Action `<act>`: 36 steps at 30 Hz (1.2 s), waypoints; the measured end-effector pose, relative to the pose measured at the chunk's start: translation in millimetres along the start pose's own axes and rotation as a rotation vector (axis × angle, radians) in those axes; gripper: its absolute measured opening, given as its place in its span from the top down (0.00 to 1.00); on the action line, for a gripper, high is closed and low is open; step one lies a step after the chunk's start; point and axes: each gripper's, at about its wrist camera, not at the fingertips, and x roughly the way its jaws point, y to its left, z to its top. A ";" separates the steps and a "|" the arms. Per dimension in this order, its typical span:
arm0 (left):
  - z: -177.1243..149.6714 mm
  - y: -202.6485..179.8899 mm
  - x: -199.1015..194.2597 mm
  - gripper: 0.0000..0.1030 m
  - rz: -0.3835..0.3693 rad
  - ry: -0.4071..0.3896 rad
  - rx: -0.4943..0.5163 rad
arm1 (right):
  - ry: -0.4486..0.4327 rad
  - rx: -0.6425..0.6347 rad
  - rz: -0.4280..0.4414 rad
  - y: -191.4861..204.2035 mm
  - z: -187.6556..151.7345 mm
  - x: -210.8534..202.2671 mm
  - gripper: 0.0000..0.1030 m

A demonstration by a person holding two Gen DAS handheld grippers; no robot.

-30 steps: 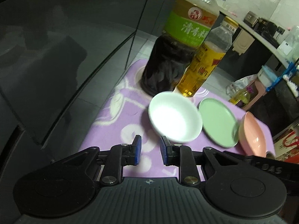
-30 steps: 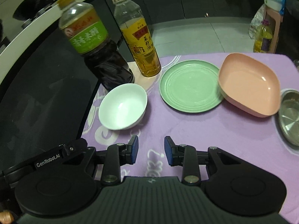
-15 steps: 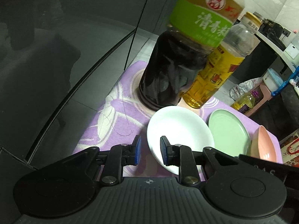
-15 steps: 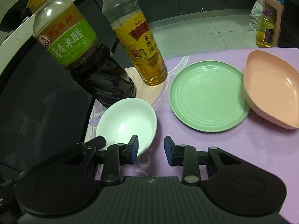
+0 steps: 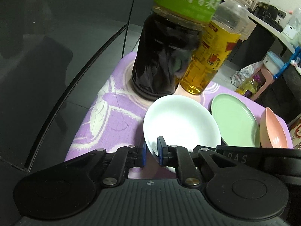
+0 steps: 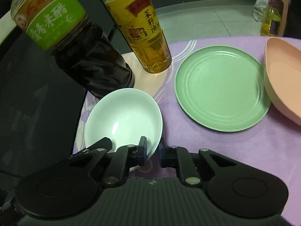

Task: Organize plates and bowls
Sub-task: 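Carry the small white bowl with both tools and lower it into the large white bowl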

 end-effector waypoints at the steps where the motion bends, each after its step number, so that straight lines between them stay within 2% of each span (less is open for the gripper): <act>1: -1.4 -0.9 -4.3 0.89 -0.003 0.001 -0.002 | 0.007 -0.002 0.001 -0.3 -0.7 -1.3 0.93; 5: -8.0 -7.3 -25.7 0.89 -0.021 -0.005 0.005 | 0.010 -0.008 0.013 -2.7 -6.3 -19.0 0.93; 10: -21.4 -25.0 -60.7 0.88 -0.035 -0.041 0.041 | -0.028 -0.033 0.015 -6.8 -20.5 -53.9 0.92; 21: -70.4 -61.0 -132.5 0.87 -0.097 -0.085 0.115 | -0.113 -0.024 0.035 -37.2 -71.2 -135.2 0.91; 36: -137.0 -90.4 -176.9 0.87 -0.120 -0.078 0.182 | -0.147 0.003 0.073 -79.3 -137.6 -187.4 0.90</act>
